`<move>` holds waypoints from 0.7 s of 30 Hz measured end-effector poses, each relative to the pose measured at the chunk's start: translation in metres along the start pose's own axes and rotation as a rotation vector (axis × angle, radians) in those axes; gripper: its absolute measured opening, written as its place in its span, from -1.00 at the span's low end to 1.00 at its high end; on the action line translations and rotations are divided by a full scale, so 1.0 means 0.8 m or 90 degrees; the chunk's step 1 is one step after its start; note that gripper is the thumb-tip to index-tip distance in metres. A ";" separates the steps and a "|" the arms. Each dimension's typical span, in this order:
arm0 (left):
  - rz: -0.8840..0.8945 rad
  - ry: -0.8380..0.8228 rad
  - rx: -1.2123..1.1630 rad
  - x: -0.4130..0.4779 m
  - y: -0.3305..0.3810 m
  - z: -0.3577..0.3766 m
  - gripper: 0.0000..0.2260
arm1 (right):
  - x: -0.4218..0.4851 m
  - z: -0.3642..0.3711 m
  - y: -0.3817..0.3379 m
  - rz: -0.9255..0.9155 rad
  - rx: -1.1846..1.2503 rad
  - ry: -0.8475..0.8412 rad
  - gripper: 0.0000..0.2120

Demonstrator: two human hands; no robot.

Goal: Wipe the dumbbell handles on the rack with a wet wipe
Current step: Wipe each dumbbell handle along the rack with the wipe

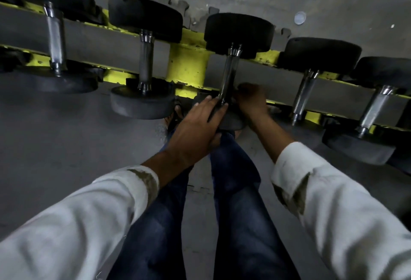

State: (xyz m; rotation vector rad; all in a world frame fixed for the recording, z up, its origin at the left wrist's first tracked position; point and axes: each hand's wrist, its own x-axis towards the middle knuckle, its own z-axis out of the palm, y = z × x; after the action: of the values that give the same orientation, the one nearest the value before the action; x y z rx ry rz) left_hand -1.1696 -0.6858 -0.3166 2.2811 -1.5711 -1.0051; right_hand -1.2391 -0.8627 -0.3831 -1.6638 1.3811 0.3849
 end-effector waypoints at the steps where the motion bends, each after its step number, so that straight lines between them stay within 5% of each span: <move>1: -0.009 -0.004 0.002 0.008 -0.001 -0.001 -0.31 | -0.005 0.002 0.008 -0.012 -0.017 -0.001 -0.74; 17: -0.007 0.004 -0.029 0.010 -0.020 0.005 -0.42 | -0.003 -0.004 -0.039 -0.152 0.069 0.251 -0.91; 21: -0.006 0.006 -0.032 0.009 -0.019 0.004 -0.41 | -0.022 0.009 -0.028 -0.187 0.056 0.214 -0.89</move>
State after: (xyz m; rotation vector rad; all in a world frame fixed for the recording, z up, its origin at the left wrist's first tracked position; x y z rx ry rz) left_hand -1.1587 -0.6848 -0.3297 2.2584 -1.5149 -1.0236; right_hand -1.2224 -0.8471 -0.3646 -1.8824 1.3389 -0.1290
